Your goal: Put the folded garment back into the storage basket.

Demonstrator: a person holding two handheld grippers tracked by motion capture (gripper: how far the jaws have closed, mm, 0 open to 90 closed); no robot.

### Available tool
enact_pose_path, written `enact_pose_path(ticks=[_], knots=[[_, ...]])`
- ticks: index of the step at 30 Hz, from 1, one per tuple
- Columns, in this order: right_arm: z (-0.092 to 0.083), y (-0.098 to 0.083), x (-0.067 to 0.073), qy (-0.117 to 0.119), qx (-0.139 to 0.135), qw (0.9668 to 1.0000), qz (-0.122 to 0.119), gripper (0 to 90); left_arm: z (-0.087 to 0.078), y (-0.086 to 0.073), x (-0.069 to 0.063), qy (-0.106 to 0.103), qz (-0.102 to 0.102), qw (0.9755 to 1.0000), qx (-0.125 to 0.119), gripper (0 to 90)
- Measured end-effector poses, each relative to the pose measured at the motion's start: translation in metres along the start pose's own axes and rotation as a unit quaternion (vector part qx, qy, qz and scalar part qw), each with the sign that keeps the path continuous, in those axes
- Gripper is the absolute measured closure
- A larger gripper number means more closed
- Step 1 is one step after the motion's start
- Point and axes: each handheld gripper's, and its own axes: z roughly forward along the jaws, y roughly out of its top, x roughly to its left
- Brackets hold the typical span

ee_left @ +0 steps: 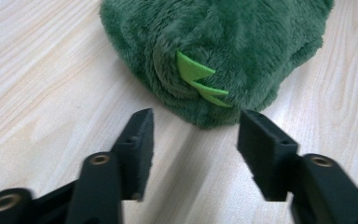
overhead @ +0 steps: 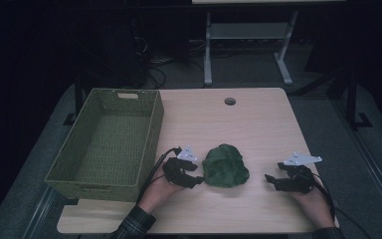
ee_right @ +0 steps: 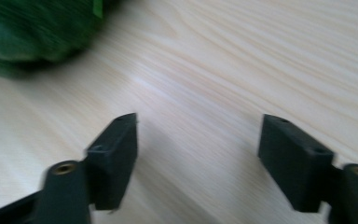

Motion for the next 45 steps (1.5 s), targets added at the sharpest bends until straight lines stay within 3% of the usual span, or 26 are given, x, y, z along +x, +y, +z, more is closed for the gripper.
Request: enact_pose_path(ticks=[2, 6, 13, 21, 25, 29, 37, 39, 41, 44, 45], knots=[[0.002, -0.002, -0.003, 0.003, -0.007, 1.0, 0.006, 23.4, 0.0, 0.0, -0.001, 0.001, -0.007, 1.0, -0.006, 36.1], [0.003, -0.003, -0.003, 0.002, -0.011, 0.9999, 0.004, 21.4, -0.001, 0.003, -0.001, 0.009, -0.004, 0.9999, 0.005, 23.5], [0.004, -0.002, -0.004, -0.005, -0.005, 0.9999, 0.013, 14.9, -0.004, 0.013, -0.004, 0.012, 0.006, 0.9998, 0.011, 14.7], [0.004, -0.002, -0.003, -0.006, -0.004, 0.9999, 0.015, 14.5, -0.002, 0.031, -0.004, 0.006, 0.02, 0.9996, 0.02, 13.2], [0.004, -0.002, -0.004, -0.007, -0.004, 0.9999, 0.014, 14.5, 0.002, 0.042, -0.002, 0.0, 0.036, 0.9988, 0.031, 12.8], [0.004, -0.002, -0.003, -0.007, -0.004, 0.9998, 0.016, 14.6, 0.007, 0.05, -0.001, -0.005, 0.038, 0.9988, 0.031, 12.7], [0.004, -0.002, -0.003, -0.007, -0.004, 0.9998, 0.016, 14.6, 0.028, 0.056, -0.002, -0.022, 0.043, 0.9982, 0.035, 12.7], [0.004, -0.002, -0.003, -0.008, -0.004, 0.9998, 0.017, 14.6, 0.032, 0.057, -0.001, -0.024, 0.056, 0.9971, 0.046, 12.7], [0.004, -0.002, -0.004, -0.009, -0.004, 0.9998, 0.016, 14.6, 0.038, 0.057, -0.002, -0.023, 0.05, 0.9976, 0.042, 12.7], [0.004, -0.002, -0.004, -0.009, -0.004, 0.9998, 0.016, 14.6, 0.046, 0.057, -0.002, -0.028, 0.057, 0.9965, 0.055, 12.7], [0.004, -0.002, -0.004, -0.009, -0.004, 0.9998, 0.016, 14.6, 0.05, 0.056, -0.004, -0.029, 0.048, 0.9973, 0.047, 12.7]])
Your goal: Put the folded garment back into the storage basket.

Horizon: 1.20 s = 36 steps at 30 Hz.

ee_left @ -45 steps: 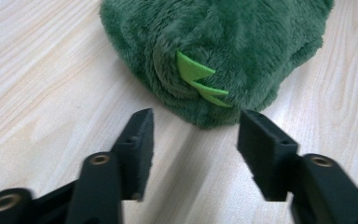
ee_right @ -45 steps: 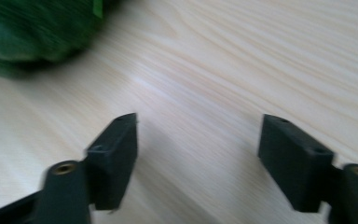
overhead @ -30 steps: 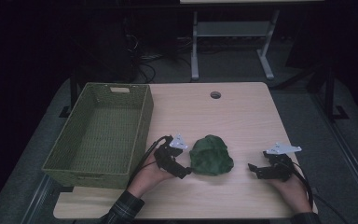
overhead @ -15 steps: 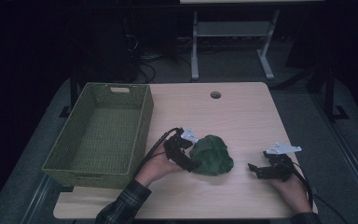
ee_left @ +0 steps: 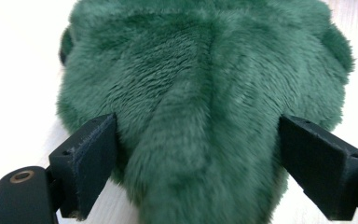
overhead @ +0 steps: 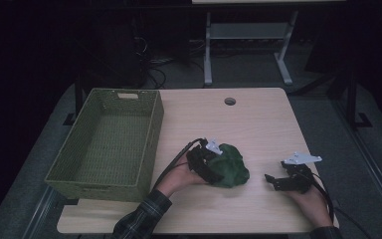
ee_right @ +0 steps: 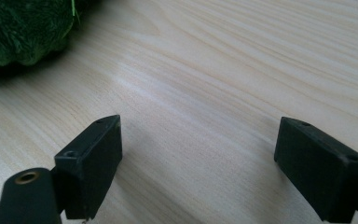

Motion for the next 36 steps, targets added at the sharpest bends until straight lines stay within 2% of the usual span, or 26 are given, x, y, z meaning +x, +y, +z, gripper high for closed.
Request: enact_pose_path(ticks=[1, 5, 7, 8, 11, 14, 18, 21, 23, 26, 29, 32, 36], knots=[[0.0, 0.0, 0.0, 0.0, 0.0, 1.0, 0.0, 14.6, 0.002, 0.0, 0.001, -0.001, 0.01, 0.9999, 0.009, 12.7], [0.0, 0.0, 0.0, -0.001, 0.0, 1.0, 0.0, 14.6, 0.01, 0.0, -0.001, 0.001, 0.007, 1.0, 0.006, 12.6], [0.0, 0.0, 0.0, -0.001, 0.0, 1.0, 0.001, 14.6, 0.013, -0.001, -0.001, 0.002, 0.013, 0.9999, 0.01, 12.5], [0.0, 0.0, 0.0, -0.001, 0.0, 1.0, 0.001, 14.6, 0.016, -0.002, -0.002, 0.001, 0.004, 1.0, 0.004, 12.5], [0.0, 0.0, 0.0, -0.001, 0.0, 1.0, 0.001, 14.6, 0.021, -0.004, -0.002, 0.001, 0.015, 0.9998, 0.015, 12.4], [0.0, 0.0, 0.0, -0.002, 0.0, 1.0, 0.001, 14.6, 0.024, -0.006, -0.003, 0.004, 0.017, 0.9998, 0.014, 12.0], [0.0, 0.0, 0.0, -0.003, 0.0, 1.0, 0.002, 14.7, 0.025, -0.006, -0.005, 0.014, 0.029, 0.9993, 0.017, 14.3], [0.0, 0.0, 0.0, -0.003, 0.0, 1.0, 0.002, 14.6, 0.022, -0.006, -0.005, 0.013, 0.029, 0.9994, 0.016, 23.7], [0.0, 0.0, 0.0, -0.003, 0.0, 1.0, 0.002, 14.7, 0.02, -0.006, -0.004, 0.011, 0.033, 0.9993, 0.017, 34.1], [0.0, 0.0, 0.0, -0.004, 0.0, 1.0, 0.002, 14.7, 0.017, -0.006, -0.002, 0.007, 0.027, 0.9995, 0.017, 48.8], [0.0, 0.0, 0.0, -0.004, 0.0, 1.0, 0.002, 14.7, 0.016, -0.006, -0.001, 0.001, 0.021, 0.9996, 0.019, 59.6], [0.0, 0.0, 0.0, -0.004, 0.0, 1.0, 0.002, 14.7, 0.014, -0.005, -0.001, -0.004, 0.019, 0.9995, 0.024, 65.3], [0.0, 0.0, 0.0, -0.004, 0.0, 1.0, 0.002, 14.7, 0.014, -0.006, 0.001, -0.01, 0.004, 0.9998, 0.018, 66.1]])
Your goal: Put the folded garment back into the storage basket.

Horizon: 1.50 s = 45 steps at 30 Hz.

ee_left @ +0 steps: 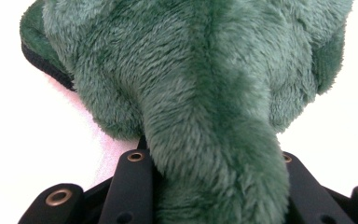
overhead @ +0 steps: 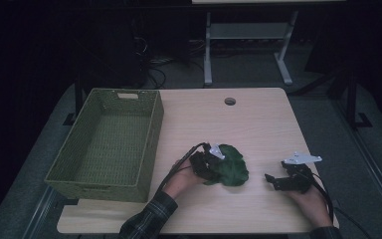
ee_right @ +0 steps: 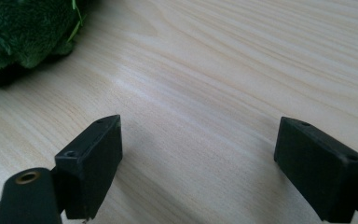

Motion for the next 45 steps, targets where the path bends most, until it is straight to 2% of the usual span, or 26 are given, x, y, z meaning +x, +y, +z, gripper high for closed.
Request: enact_pose_path(ticks=[2, 5, 6, 8, 9, 17, 23, 36, 37, 40, 45], knots=[[0.0, 0.0, 0.0, 0.0, 0.0, 1.0, 0.0, 14.7, -0.001, 0.0, 0.002, -0.003, -0.001, 1.0, -0.001, 65.9], [0.0, 0.0, 0.0, 0.0, 0.0, 1.0, 0.0, 14.6, -0.004, 0.0, 0.002, -0.008, -0.016, 0.9998, -0.006, 65.5], [0.0, 0.0, 0.0, 0.0, 0.0, 1.0, 0.0, 14.6, -0.005, 0.0, 0.002, -0.008, -0.012, 0.9999, -0.003, 65.5], [0.0, 0.0, 0.0, 0.0, 0.0, 1.0, 0.0, 14.6, -0.009, 0.001, 0.002, -0.007, -0.018, 0.9998, -0.003, 65.5], [0.0, 0.0, 0.0, 0.0, 0.0, 1.0, 0.001, 14.5, -0.012, 0.002, 0.003, -0.007, -0.016, 0.9999, 0.0, 65.5], [0.0, 0.0, 0.0, 0.0, 0.0, 1.0, 0.001, 14.5, -0.036, 0.008, 0.002, -0.011, -0.033, 0.9992, -0.02, 65.1], [0.0, 0.0, 0.0, 0.0, 0.0, 1.0, 0.0, 14.6, -0.055, 0.013, 0.001, -0.014, -0.036, 0.999, -0.021, 64.8], [0.0, 0.0, 0.0, -0.001, 0.0, 1.0, 0.001, 14.6, -0.094, 0.017, 0.003, 0.001, -0.036, 0.9991, -0.022, 64.8], [0.0, 0.0, 0.0, -0.001, 0.0, 1.0, 0.001, 14.5, -0.097, 0.017, 0.003, 0.002, -0.03, 0.9993, -0.021, 64.8], [0.0, 0.0, 0.0, -0.001, 0.0, 1.0, 0.001, 14.6, -0.106, 0.016, 0.005, 0.008, -0.029, 0.9993, -0.023, 64.7], [0.0, 0.0, 0.0, -0.001, 0.0, 1.0, 0.001, 14.6, -0.121, 0.013, 0.008, 0.017, -0.034, 0.999, -0.025, 64.8]])
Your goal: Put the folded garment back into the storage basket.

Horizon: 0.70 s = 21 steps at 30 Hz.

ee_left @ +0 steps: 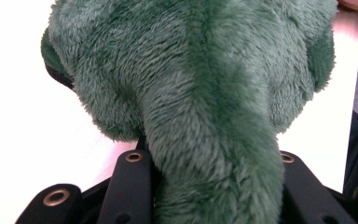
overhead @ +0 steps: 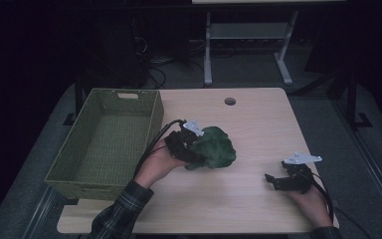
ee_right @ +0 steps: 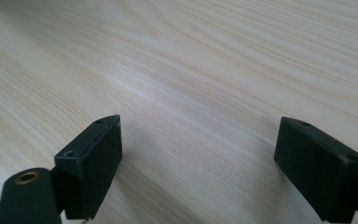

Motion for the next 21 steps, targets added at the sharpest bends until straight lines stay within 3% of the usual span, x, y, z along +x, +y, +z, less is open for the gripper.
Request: enact_pose_path(ticks=[11, 21], knots=[[0.0, 0.0, 0.0, 0.0, 0.0, 1.0, 0.002, 14.6, -0.029, -0.013, 0.013, 0.027, -0.014, 0.9995, -0.002, 64.7], [0.0, 0.0, 0.0, 0.0, 0.0, 1.0, 0.0, 14.7, -0.06, -0.026, 0.027, 0.056, -0.036, 0.9976, -0.017, 64.8]])
